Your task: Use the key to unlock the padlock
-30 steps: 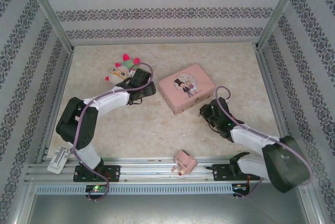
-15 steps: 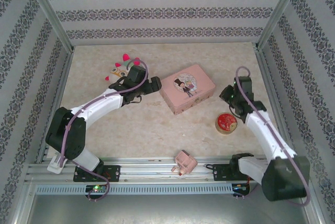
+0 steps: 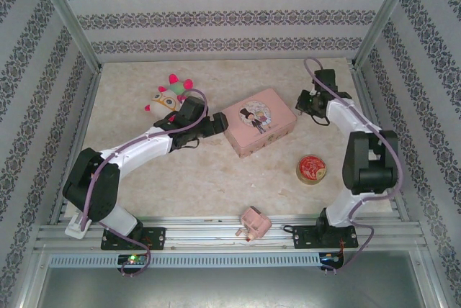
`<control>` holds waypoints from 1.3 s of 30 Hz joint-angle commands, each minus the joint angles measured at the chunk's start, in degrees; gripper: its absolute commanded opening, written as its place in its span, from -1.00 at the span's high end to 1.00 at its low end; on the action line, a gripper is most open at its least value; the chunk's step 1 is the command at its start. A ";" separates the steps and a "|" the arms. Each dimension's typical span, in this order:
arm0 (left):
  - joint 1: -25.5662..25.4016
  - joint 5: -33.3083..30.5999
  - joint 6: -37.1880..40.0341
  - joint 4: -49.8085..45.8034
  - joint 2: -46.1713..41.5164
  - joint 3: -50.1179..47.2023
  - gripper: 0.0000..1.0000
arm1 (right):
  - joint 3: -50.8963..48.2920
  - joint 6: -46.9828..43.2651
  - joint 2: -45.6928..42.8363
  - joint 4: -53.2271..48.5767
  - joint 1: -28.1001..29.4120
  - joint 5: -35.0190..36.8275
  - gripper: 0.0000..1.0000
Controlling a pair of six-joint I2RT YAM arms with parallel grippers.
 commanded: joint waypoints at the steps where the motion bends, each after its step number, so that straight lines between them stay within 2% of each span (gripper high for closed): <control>1: -0.88 2.92 -1.94 4.35 0.12 -0.49 -0.99 | 2.99 -3.71 2.92 -2.21 -0.34 -2.57 1.00; 6: -1.21 7.68 -3.64 7.80 3.45 0.67 -0.99 | 3.48 -6.56 5.50 -5.41 0.76 -1.94 1.00; 13: -1.23 11.83 -4.80 11.70 8.11 2.60 -0.97 | 1.68 -7.23 5.19 -9.27 5.56 1.32 1.00; 19: -0.78 11.19 -2.80 10.98 11.32 5.37 -0.67 | 1.09 -3.54 4.26 -10.35 11.03 1.56 1.00; 32: 6.20 9.21 1.12 8.35 13.30 10.16 -0.66 | 3.00 1.84 3.78 -10.89 20.63 0.50 1.00; 39: 6.93 7.96 -0.51 8.63 11.33 7.65 -0.67 | 7.24 0.67 6.45 -14.12 21.18 1.88 1.00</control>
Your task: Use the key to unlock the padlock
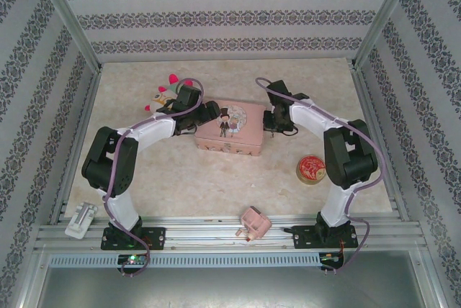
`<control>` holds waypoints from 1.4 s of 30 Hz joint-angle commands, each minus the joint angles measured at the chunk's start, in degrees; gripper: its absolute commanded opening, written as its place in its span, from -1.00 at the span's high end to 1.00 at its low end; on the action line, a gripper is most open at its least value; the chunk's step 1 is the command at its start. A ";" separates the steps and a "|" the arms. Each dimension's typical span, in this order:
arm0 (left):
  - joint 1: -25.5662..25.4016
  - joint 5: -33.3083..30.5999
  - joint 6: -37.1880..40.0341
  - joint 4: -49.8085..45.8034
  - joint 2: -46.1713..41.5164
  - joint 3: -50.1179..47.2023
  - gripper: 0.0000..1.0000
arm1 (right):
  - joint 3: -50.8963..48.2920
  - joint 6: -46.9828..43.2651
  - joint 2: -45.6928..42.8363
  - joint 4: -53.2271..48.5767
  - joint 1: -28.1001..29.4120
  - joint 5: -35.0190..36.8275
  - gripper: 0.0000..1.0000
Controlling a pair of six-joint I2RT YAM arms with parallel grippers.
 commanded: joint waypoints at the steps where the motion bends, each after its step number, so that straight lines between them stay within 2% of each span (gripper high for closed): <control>1: -1.28 3.26 -1.63 4.03 -2.34 -0.78 -0.68 | 3.88 -0.28 0.66 0.29 1.70 -4.62 1.00; 7: -1.39 2.18 -4.59 7.44 -4.84 -6.05 -0.72 | 7.34 -0.81 3.00 0.37 1.74 -6.82 1.00; 16: -0.26 -2.03 -1.93 4.78 -2.93 -2.29 -0.76 | 18.04 -1.37 9.85 -1.43 1.48 -6.96 1.00; 23: 1.15 -1.78 -2.34 4.82 -3.05 -2.22 -0.79 | 20.84 -1.31 12.59 -2.10 0.01 -7.73 1.00; 26: 1.84 -1.78 -2.65 4.76 -4.04 -2.89 -0.84 | 20.86 -1.90 11.97 -4.13 -1.00 -5.42 1.00; 31: 3.24 -4.19 -1.51 2.94 -8.89 -4.54 -0.98 | 16.84 -3.44 6.63 -8.11 -2.97 -0.15 1.00; 35: 4.43 -5.93 -0.26 1.25 -13.46 -6.19 -0.99 | 10.59 -4.28 0.81 -10.12 -4.04 1.75 1.00; 38: 5.25 -7.50 1.57 -1.12 -16.61 -6.91 -0.99 | 4.63 -4.88 -3.55 -10.26 -4.05 -0.05 1.00; 42: 6.44 -8.77 4.02 -3.07 -21.02 -9.26 -0.99 | -2.72 -5.39 -7.75 -10.02 -3.96 -6.16 1.00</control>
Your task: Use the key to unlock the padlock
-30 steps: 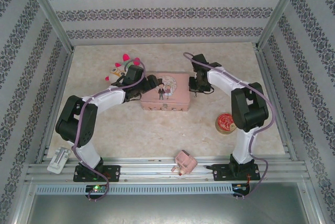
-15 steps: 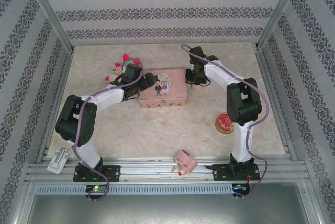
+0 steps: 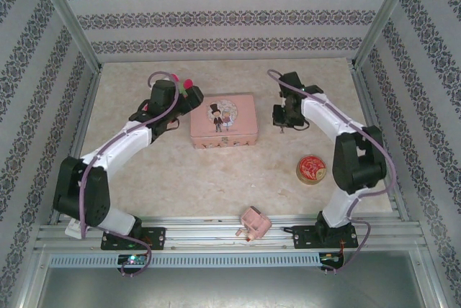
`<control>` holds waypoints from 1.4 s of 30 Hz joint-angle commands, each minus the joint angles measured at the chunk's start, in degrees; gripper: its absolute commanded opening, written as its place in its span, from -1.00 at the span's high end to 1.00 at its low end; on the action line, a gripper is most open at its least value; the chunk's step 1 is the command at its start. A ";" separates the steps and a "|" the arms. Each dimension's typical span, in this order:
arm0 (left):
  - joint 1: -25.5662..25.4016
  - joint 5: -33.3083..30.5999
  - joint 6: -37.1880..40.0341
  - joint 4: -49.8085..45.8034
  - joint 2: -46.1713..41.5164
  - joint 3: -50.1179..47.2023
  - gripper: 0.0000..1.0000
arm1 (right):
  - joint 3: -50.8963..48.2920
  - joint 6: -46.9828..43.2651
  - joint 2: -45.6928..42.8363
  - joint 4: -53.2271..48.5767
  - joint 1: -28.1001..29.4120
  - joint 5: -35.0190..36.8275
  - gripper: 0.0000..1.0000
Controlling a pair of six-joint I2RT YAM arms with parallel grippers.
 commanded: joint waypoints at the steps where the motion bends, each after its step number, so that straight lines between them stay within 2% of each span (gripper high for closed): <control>1: 1.51 -2.21 3.36 -4.23 -3.39 -2.95 -0.99 | -5.28 -1.57 -2.43 -1.30 0.51 -6.18 1.00; 4: 2.39 -2.71 3.31 -3.51 -6.67 -6.27 -0.99 | -9.22 -1.58 -3.31 0.43 1.11 -10.59 1.00; 7: 3.32 -3.94 3.42 -2.91 -8.88 -8.83 -0.99 | -10.82 -2.00 -2.00 0.92 1.59 -11.67 1.00; 20: 5.49 -3.86 3.25 -4.23 -11.92 -11.75 -0.99 | -6.50 -4.76 8.04 2.59 0.78 -14.15 0.90; 23: 5.67 -3.77 3.22 -4.32 -12.17 -12.22 -0.99 | -5.96 -5.08 9.20 2.99 0.06 -14.85 0.79; 27: 6.07 -3.73 3.21 -4.67 -12.46 -12.50 -0.99 | -6.36 -5.46 8.75 2.98 -1.10 -14.80 0.52; 33: 7.09 -4.17 3.88 -5.67 -13.92 -12.61 -0.99 | -5.94 -5.52 5.06 -0.29 -1.48 -8.87 0.26; 39: 8.33 -5.05 4.79 -6.49 -15.64 -12.51 -0.99 | -5.37 -5.37 -0.23 -4.47 -1.81 -0.60 0.22; 42: 8.96 -5.06 5.07 -6.86 -16.21 -12.50 -0.99 | -5.23 -5.48 -2.00 -5.71 -1.90 1.20 0.22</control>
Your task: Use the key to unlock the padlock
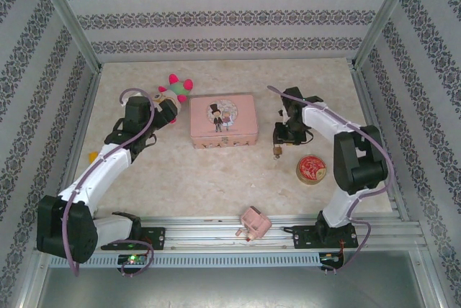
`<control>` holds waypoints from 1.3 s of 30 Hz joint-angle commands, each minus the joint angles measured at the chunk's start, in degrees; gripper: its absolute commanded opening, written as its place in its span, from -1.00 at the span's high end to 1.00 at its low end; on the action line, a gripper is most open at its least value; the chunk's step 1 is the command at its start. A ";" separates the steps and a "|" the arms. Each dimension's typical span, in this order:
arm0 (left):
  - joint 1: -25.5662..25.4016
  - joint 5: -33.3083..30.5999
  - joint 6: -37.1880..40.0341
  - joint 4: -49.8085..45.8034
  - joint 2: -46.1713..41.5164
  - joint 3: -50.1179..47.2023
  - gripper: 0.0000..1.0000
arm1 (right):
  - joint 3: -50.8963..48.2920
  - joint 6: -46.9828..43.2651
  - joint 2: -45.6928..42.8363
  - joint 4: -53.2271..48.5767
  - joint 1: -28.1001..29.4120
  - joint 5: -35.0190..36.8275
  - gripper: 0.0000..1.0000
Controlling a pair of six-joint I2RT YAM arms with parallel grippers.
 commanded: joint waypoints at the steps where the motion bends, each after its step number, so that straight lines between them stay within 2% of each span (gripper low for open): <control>1: 1.31 -1.12 1.57 -2.36 -1.53 -0.48 -0.99 | 1.25 -0.39 -2.59 -3.44 -0.22 4.22 0.23; 9: 2.27 -1.92 2.37 -3.86 -3.28 -0.66 -0.99 | 0.84 1.58 -3.12 -2.47 2.98 3.73 0.23; 15: 3.23 -7.44 6.57 -7.91 -7.99 -0.79 -0.99 | -1.41 2.56 -9.27 -0.48 2.64 5.99 0.15; 21: 4.17 -13.52 10.89 -9.30 -13.61 -3.17 -0.99 | -5.12 2.78 -18.57 0.93 1.54 10.90 -0.04; 25: 4.40 -17.04 14.56 -7.84 -17.23 -5.62 -0.99 | -10.55 2.56 -27.00 4.89 -0.07 13.56 -0.27; 27: 4.40 -18.69 16.75 -5.60 -18.93 -7.52 -0.98 | -13.50 2.52 -31.16 7.50 -1.17 14.23 -0.43; 30: 4.40 -20.62 21.55 1.82 -21.48 -12.52 -0.99 | -18.05 2.55 -36.34 11.65 -2.68 16.36 -0.94; 35: 4.48 -22.39 28.69 18.91 -22.98 -22.38 -0.99 | -24.12 1.33 -40.48 19.21 -4.91 20.84 -0.96; 39: 4.57 -21.72 31.87 28.44 -19.32 -25.87 -0.98 | -28.10 -0.31 -41.55 27.88 -5.69 24.33 -0.96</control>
